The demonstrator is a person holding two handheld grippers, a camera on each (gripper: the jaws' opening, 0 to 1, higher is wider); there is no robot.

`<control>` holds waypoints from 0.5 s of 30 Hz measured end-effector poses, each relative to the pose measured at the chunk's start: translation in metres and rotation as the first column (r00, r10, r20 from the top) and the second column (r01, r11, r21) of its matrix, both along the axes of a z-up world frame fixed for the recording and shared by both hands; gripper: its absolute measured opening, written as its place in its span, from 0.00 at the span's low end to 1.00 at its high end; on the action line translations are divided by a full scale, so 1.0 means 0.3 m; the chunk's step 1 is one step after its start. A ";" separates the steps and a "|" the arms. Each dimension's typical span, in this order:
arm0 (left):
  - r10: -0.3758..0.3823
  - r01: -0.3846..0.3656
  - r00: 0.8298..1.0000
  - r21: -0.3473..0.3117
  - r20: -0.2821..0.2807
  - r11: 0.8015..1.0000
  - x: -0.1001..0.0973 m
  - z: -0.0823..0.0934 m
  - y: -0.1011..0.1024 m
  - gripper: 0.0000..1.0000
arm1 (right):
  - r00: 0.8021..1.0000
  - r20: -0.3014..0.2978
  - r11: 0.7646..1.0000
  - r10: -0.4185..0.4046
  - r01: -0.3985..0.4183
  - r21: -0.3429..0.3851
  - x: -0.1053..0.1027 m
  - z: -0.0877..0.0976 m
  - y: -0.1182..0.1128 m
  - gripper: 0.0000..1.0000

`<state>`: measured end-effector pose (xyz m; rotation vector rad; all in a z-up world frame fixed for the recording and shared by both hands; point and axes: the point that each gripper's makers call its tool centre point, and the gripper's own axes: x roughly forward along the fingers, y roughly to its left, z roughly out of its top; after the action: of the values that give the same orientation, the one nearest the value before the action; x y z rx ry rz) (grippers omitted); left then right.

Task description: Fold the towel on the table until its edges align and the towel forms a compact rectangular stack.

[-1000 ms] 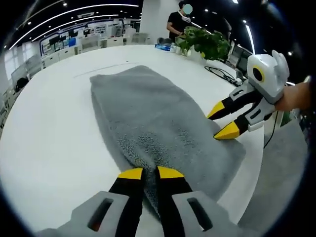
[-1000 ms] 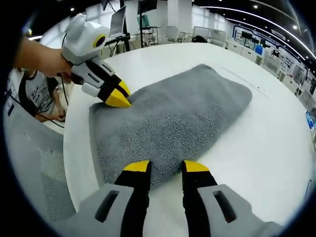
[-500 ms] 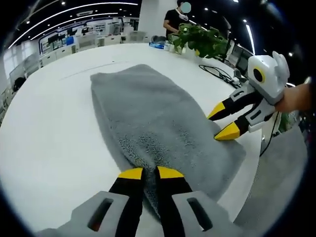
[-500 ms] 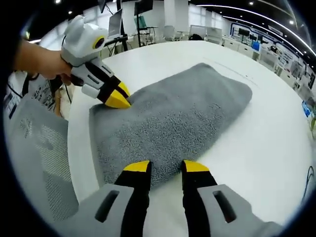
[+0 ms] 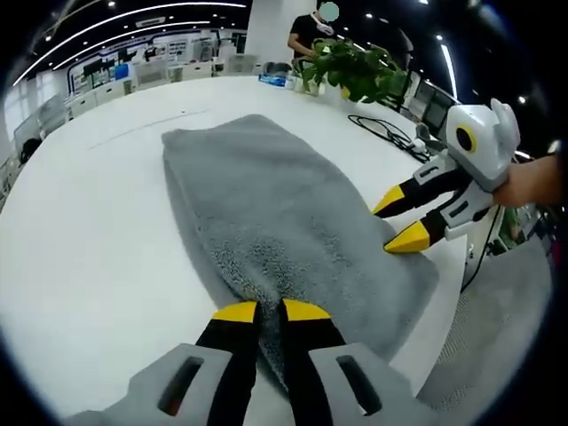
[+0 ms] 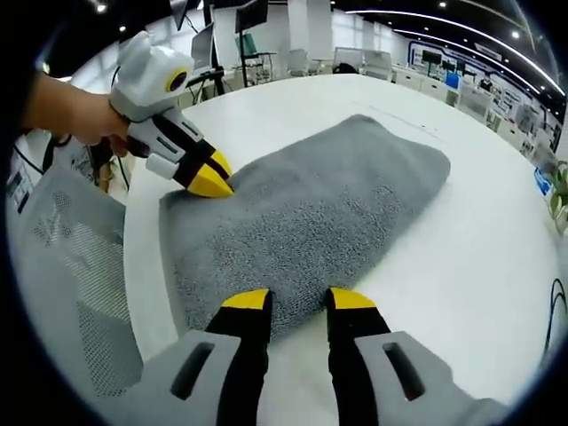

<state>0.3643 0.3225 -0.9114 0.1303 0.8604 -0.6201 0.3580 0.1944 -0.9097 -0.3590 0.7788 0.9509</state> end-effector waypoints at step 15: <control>-0.014 0.014 1.000 -0.013 0.002 1.000 -0.024 0.001 -0.094 0.09 | 1.000 0.003 1.000 -0.012 0.012 0.004 -0.017 0.000 -0.093 0.24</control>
<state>0.3572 0.2942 -0.9110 0.1257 0.8544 -0.6389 0.3529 0.1665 -0.9097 -0.3518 0.7758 0.9401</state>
